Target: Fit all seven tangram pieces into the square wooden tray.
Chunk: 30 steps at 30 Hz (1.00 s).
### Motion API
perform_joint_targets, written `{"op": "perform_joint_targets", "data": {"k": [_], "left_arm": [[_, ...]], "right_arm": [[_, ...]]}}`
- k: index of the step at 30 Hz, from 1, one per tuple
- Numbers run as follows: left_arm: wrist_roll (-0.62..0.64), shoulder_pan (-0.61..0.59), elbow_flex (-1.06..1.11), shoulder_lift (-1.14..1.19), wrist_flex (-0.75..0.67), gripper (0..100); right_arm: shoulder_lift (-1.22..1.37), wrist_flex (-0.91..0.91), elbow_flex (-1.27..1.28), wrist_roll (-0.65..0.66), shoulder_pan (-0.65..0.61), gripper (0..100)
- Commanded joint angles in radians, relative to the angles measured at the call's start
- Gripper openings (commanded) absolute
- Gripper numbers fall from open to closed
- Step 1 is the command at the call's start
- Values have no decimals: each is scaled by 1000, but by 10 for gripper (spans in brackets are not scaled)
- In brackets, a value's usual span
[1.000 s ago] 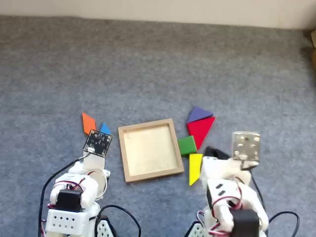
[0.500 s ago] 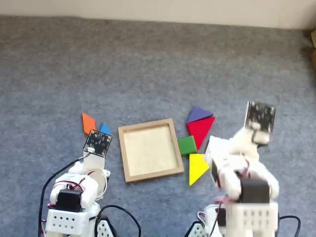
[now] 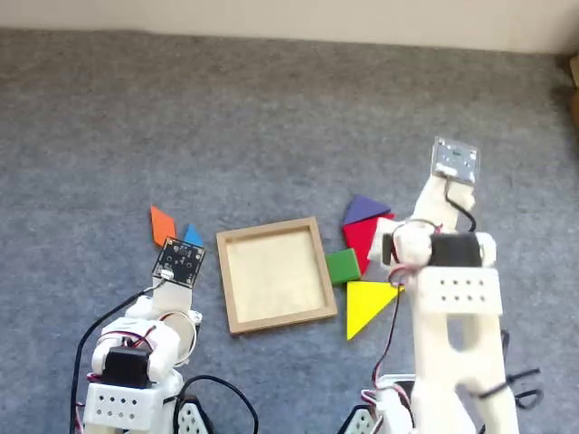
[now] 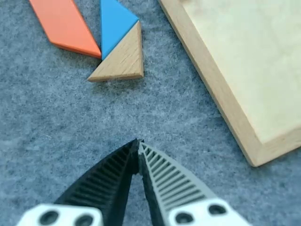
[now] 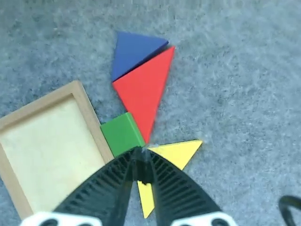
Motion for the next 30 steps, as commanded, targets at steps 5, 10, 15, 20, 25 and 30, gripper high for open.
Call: {"op": "perform_joint_targets", "data": {"k": [5, 10, 15, 20, 25, 30], "left_arm": [[2, -8, 19, -58, 12, 7], [2, -8, 19, -58, 12, 7], [2, -8, 19, -58, 12, 7], [2, -8, 19, -58, 12, 7], [2, -8, 19, -58, 12, 7], [2, -8, 19, -58, 12, 7]], "right_arm": [[232, -16, -183, -12, -81, 194], [363, -19, -269, -12, -99, 268], [495, -21, -387, -18, -119, 268], [665, -21, -503, -149, -145, 270], [825, -21, -610, -167, -163, 270], [909, -21, -674, -167, -160, 270]]}}
